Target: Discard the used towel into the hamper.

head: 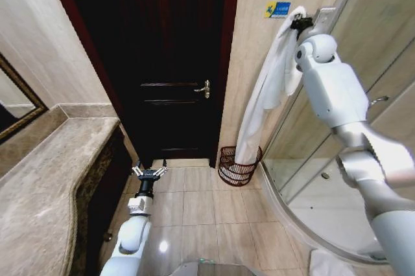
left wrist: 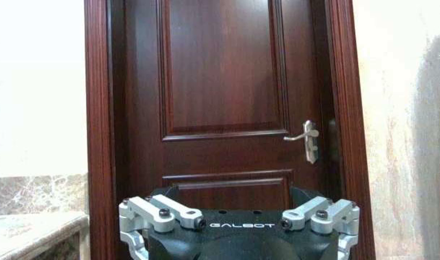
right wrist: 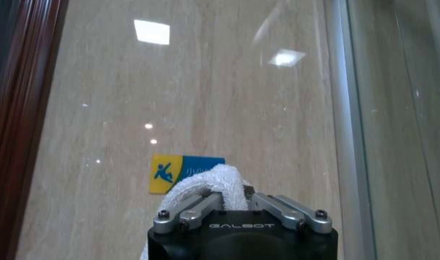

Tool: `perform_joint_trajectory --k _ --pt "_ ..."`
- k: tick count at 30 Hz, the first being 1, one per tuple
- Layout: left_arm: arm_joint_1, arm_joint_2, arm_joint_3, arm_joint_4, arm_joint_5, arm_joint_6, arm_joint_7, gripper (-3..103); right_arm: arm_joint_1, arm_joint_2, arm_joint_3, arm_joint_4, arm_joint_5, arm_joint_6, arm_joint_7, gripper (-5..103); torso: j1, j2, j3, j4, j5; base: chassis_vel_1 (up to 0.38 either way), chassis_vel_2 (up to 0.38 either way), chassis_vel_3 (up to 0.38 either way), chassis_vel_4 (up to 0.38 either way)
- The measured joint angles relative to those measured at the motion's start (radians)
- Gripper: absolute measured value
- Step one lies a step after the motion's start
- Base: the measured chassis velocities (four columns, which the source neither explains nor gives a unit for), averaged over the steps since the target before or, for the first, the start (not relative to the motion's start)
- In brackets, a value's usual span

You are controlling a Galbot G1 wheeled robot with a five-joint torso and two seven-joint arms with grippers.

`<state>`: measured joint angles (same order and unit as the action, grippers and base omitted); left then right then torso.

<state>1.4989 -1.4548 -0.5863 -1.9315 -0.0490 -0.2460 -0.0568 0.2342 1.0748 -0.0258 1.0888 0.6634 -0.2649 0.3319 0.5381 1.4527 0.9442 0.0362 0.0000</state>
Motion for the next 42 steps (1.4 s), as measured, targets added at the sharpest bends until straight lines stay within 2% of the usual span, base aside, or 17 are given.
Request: perform_joint_trajectory --k 7,10,21,34,42 --pt "-0.002 0.003 0.0 0.001 -0.001 -0.002 0.001 100 -0.061 -0.03 0.014 0.091 0.027 -0.028 0.044 3 0.0 0.0 0.0 0.0003 -0.0001 0.0 0.0 0.0 0.0" --pt "-0.002 0.001 0.004 0.001 -0.001 -0.004 0.003 100 -0.137 -0.068 0.032 0.184 0.057 -0.06 0.073 3 0.0 0.0 0.0 0.0 0.0001 0.0 0.0 0.0 0.0" --pt "0.009 -0.008 0.007 -0.006 0.005 -0.015 0.008 100 -0.284 -0.12 0.08 0.267 0.084 -0.064 0.081 3 0.0 0.0 0.0 -0.0001 0.0001 0.0 0.0 0.0 0.0" --pt "0.037 -0.024 0.012 -0.023 0.017 -0.023 0.034 100 -0.332 -0.097 0.083 0.277 0.077 -0.039 0.095 3 -0.004 -0.009 -0.005 0.0 -0.0002 0.0 0.0 0.0 0.0" --pt "0.059 -0.033 0.009 -0.027 0.026 -0.042 0.039 100 -0.338 -0.068 0.082 0.225 0.072 0.018 0.081 3 -0.027 -0.056 -0.029 -0.0001 0.0 0.0 0.0 0.0 0.0"
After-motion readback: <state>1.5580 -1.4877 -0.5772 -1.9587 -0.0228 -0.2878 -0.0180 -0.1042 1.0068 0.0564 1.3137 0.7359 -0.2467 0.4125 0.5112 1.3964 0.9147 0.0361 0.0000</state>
